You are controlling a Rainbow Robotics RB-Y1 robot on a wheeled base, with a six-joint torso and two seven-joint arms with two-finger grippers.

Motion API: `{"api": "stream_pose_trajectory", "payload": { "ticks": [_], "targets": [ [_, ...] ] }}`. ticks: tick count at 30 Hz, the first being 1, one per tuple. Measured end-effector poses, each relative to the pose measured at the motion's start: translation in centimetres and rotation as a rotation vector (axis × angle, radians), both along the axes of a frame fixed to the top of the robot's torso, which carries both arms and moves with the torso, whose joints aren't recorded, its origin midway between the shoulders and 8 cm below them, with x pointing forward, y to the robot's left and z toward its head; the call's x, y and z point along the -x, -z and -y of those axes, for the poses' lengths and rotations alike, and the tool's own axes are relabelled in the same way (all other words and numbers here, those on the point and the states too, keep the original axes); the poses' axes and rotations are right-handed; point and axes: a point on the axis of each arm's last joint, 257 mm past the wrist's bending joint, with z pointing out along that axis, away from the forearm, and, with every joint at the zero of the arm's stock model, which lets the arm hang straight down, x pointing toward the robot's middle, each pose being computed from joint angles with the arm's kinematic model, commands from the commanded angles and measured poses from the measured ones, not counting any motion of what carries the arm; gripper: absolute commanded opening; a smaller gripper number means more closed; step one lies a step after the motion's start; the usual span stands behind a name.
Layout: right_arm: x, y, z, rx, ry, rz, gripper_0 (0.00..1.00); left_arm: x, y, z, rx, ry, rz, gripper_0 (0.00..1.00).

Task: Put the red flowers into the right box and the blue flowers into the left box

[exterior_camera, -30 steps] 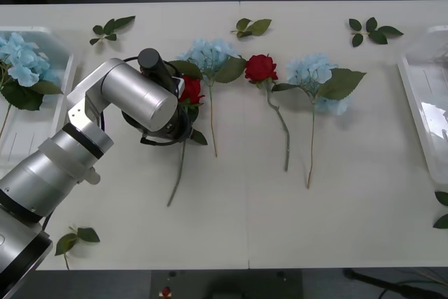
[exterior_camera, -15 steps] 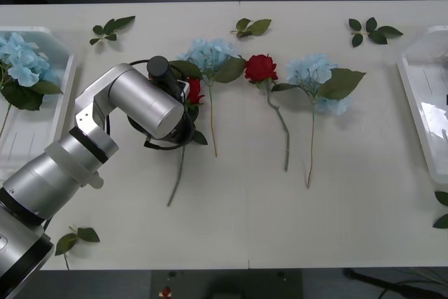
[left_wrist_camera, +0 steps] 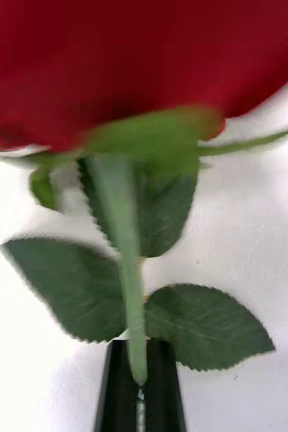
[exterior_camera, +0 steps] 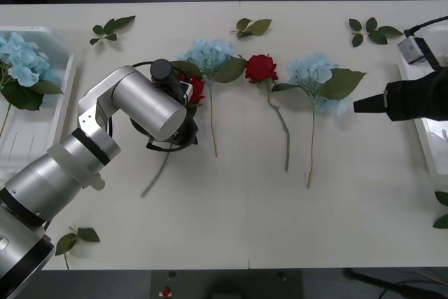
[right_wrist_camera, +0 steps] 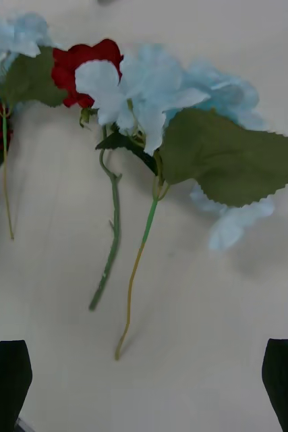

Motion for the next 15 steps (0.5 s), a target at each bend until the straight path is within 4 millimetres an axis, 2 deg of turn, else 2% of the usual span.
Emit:
{"api": "stream_pose_trajectory", "payload": {
  "ticks": [3,7,12,15],
  "targets": [
    [0.7,1.2,-1.5,0.032,0.047,-0.041,1.00,-0.3,-0.3,0.6,0.021,0.008,0.011,0.00],
    [0.9,3.4,-2.6,0.024,0.198,-0.103,1.00,-0.9,-1.2,2.1,0.073,0.027,0.034,0.00],
    [0.9,6.3,-5.0,0.047,0.232,-0.127,1.00,-0.7,-4.2,4.2,0.178,0.072,0.051,0.00],
    [0.3,7.0,-6.9,0.049,0.248,-0.115,1.00,-0.7,-6.8,4.3,0.242,0.102,0.062,0.00]
  ]
}}
